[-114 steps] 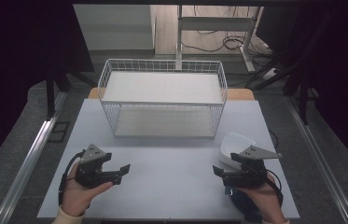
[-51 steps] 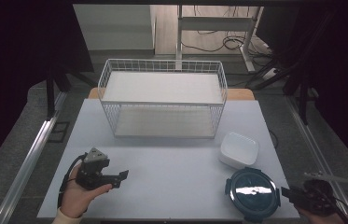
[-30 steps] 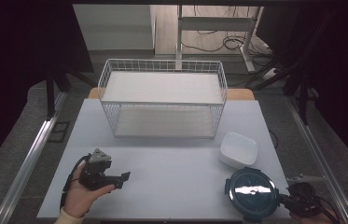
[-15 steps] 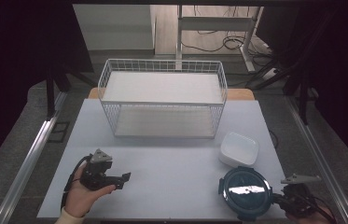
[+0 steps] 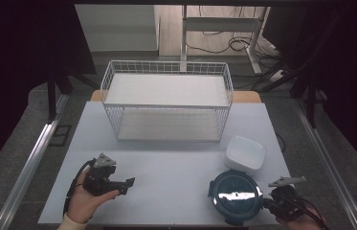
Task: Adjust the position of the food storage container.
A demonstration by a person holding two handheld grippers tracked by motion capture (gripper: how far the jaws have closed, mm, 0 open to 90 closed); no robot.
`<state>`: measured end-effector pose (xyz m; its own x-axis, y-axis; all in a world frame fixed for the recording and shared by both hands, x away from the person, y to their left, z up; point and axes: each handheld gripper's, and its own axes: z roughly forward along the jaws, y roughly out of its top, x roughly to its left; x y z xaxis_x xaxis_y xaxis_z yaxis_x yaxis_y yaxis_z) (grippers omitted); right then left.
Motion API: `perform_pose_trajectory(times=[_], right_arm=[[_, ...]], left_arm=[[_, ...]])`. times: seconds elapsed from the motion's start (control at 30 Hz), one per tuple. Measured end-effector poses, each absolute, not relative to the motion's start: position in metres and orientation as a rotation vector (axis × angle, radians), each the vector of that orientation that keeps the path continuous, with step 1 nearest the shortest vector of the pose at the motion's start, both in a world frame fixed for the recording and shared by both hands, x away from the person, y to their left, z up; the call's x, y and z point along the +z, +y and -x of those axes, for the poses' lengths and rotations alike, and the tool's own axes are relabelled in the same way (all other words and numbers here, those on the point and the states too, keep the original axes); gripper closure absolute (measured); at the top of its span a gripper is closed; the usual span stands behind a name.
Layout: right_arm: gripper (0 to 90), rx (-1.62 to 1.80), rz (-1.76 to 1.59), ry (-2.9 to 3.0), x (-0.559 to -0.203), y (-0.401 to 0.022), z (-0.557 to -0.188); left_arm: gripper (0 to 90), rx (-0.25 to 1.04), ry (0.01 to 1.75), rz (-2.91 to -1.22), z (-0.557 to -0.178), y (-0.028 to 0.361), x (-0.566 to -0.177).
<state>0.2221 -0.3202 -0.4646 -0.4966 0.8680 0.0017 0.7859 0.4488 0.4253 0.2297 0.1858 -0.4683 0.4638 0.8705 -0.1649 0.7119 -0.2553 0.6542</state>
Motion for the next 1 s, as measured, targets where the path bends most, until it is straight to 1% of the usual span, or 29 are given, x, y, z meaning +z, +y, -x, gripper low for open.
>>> perform_pose_trajectory(times=[0.27,0.5,0.6,1.0], right_arm=[[89.8,0.529,-1.437,2.485,-0.466,-0.293,-0.223],[89.9,0.517,-1.414,2.497,-0.468,-0.26,-0.224],[89.8,0.524,-1.406,2.507,-0.468,-0.253,-0.224],[89.8,0.563,-1.322,2.575,-0.47,-0.213,-0.238]], left_arm=[[17.4,0.299,1.311,-2.044,-0.23,0.186,-0.469],[17.4,0.295,1.312,-2.046,-0.23,0.185,-0.47],[17.4,0.291,1.314,-2.046,-0.231,0.185,-0.471],[17.4,0.286,1.322,-2.039,-0.232,0.188,-0.471]])
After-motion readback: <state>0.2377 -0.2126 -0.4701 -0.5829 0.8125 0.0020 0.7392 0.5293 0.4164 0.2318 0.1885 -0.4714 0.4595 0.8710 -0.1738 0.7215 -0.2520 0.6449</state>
